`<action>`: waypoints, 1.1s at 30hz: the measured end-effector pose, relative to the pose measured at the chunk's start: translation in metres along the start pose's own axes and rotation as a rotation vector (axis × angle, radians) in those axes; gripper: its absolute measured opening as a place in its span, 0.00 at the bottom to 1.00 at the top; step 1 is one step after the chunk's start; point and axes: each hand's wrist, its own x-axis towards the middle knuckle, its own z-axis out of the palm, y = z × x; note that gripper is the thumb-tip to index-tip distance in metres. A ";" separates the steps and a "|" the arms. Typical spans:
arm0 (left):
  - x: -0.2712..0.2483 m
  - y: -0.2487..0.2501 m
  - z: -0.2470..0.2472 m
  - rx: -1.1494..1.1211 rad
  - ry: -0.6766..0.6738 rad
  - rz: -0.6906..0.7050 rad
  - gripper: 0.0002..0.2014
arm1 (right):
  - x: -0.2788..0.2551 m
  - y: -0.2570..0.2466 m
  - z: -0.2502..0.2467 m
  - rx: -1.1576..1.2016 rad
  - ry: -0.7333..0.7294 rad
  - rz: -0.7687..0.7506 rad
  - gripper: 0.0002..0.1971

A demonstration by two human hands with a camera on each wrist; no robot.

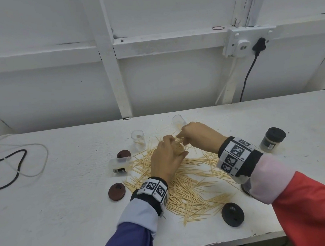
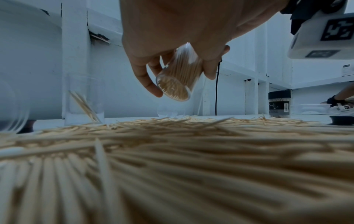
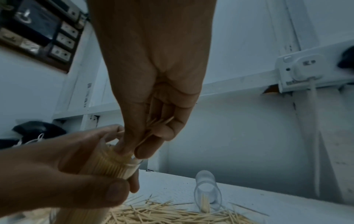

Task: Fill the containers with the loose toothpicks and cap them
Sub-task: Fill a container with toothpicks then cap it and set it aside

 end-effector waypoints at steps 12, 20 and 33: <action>-0.001 0.004 -0.003 -0.011 -0.006 -0.004 0.32 | 0.002 0.010 -0.015 0.486 -0.027 0.086 0.10; -0.002 0.006 -0.003 0.000 -0.006 0.019 0.31 | 0.005 0.013 -0.013 0.429 0.002 0.078 0.05; -0.002 0.006 -0.003 -0.061 0.034 -0.008 0.32 | 0.002 0.024 -0.019 0.466 0.072 0.050 0.07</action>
